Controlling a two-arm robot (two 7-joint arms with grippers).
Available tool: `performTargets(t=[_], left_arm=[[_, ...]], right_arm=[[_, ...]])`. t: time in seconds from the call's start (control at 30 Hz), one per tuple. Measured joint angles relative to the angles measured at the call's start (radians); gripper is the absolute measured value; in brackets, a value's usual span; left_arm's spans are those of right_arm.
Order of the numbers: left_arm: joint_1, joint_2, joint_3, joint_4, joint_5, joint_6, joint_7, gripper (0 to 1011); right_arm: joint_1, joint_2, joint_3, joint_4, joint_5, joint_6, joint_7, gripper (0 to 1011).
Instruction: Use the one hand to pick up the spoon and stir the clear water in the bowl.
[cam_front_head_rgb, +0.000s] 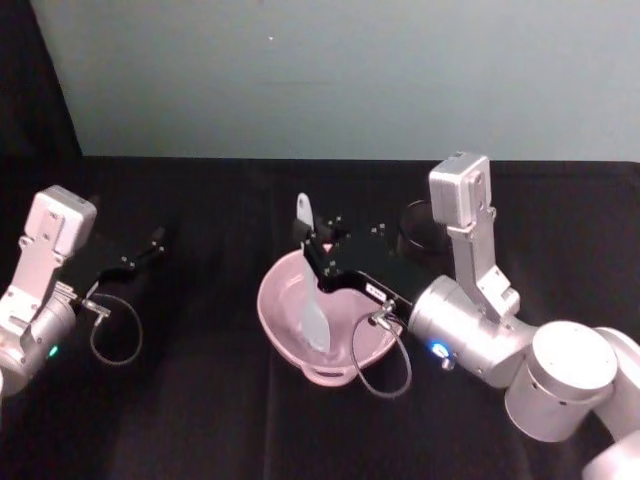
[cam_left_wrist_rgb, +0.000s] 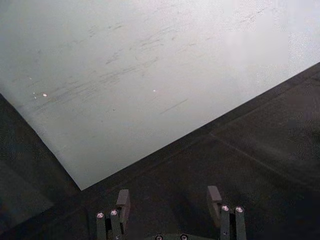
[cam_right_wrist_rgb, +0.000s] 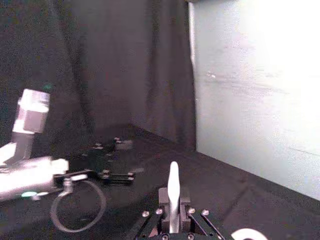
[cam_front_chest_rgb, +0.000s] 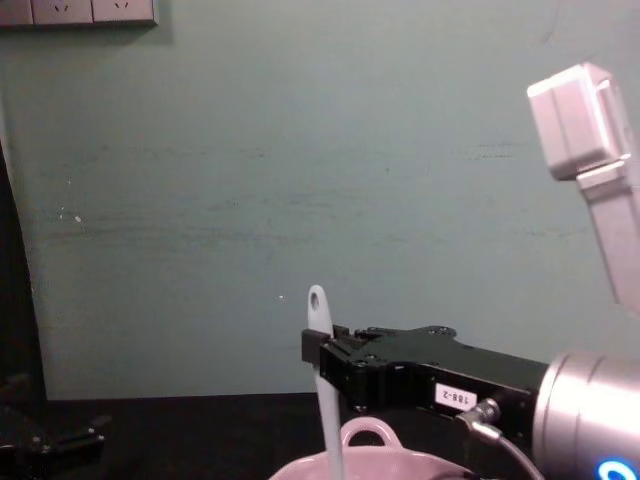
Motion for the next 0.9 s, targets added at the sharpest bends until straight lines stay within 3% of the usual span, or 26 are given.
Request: performTargets(t=[0.23, 0.4, 0.7, 0.9], left_arm=[[0.000, 0.000, 0.000, 0.000, 0.000, 0.000, 0.000, 1011], [0.000, 0.000, 0.000, 0.000, 0.000, 0.000, 0.000, 1011], [0.000, 0.000, 0.000, 0.000, 0.000, 0.000, 0.000, 1011], [0.000, 0.000, 0.000, 0.000, 0.000, 0.000, 0.000, 1011]], right_arm=[[0.042, -0.031, 0.012, 0.071, -0.056, -0.025, -0.050, 117], [0.043, -0.035, 0.029, 0.081, -0.093, -0.029, -0.080, 117], [-0.013, -0.008, 0.072, 0.010, -0.118, -0.010, -0.091, 117], [-0.080, 0.024, 0.098, -0.077, -0.085, 0.006, -0.050, 117]])
